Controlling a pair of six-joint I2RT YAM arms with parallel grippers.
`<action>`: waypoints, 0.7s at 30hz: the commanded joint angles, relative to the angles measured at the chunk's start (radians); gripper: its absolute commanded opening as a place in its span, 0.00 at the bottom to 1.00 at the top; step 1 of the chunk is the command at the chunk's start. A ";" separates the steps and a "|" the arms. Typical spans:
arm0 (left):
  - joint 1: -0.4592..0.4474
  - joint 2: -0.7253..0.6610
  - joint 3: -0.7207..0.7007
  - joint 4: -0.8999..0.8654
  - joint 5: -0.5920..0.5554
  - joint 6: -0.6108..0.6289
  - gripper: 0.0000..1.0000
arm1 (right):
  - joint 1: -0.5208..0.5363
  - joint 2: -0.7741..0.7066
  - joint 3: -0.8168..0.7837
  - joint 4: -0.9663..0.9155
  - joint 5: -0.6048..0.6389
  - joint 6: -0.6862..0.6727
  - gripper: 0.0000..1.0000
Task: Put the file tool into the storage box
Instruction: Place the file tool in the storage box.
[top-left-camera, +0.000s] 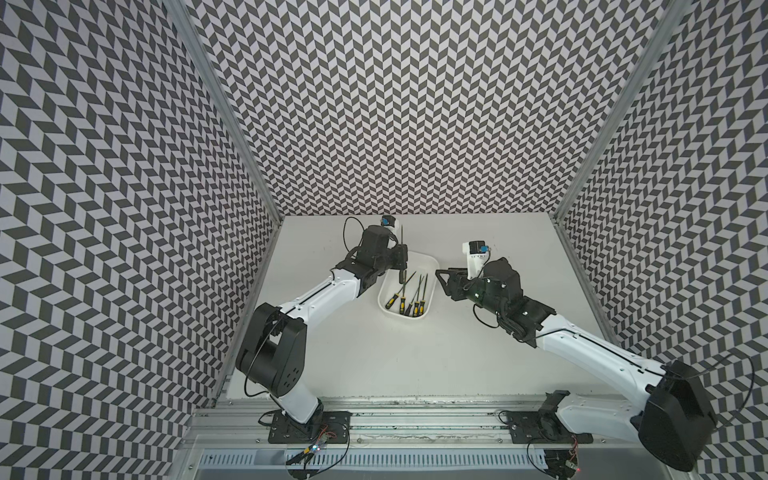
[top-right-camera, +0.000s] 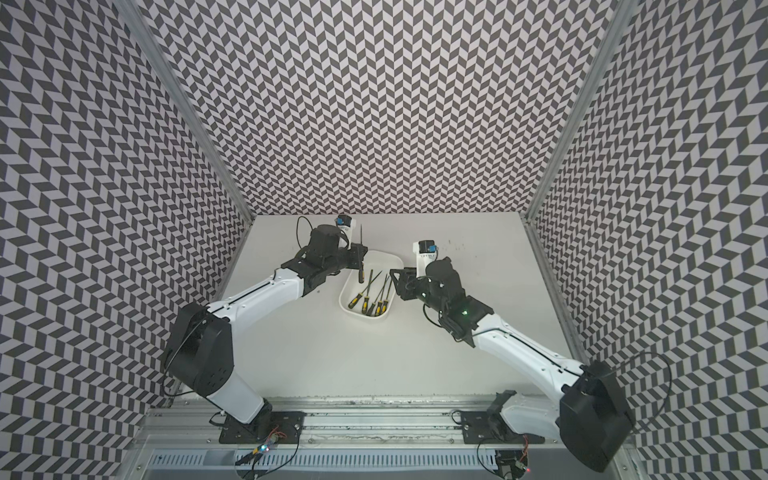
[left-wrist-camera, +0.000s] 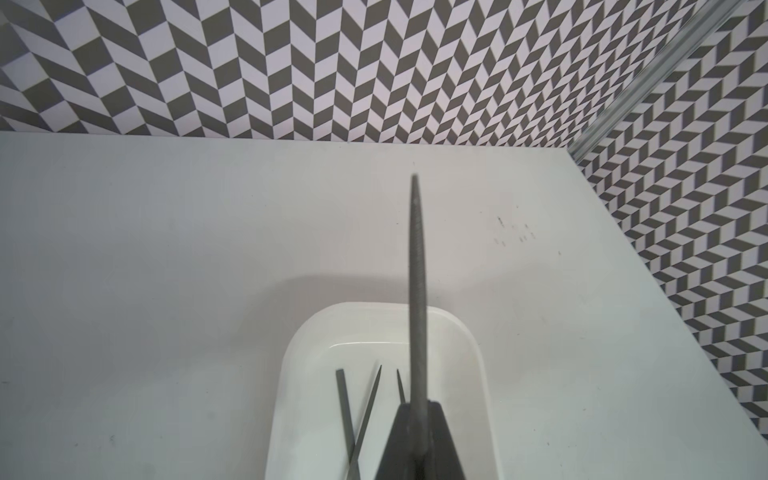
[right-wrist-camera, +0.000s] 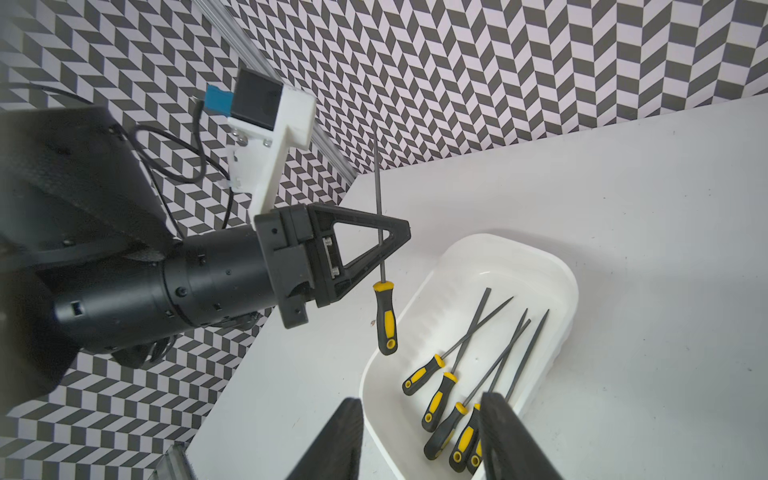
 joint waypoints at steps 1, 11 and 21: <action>-0.015 0.062 0.022 -0.116 -0.082 0.044 0.00 | 0.000 -0.026 -0.017 -0.007 0.037 -0.001 0.49; -0.050 0.207 0.034 -0.180 -0.204 0.072 0.00 | -0.002 -0.028 -0.053 0.019 0.050 0.006 0.49; -0.059 0.272 0.077 -0.222 -0.255 0.084 0.00 | -0.002 -0.042 -0.055 0.011 0.078 0.002 0.49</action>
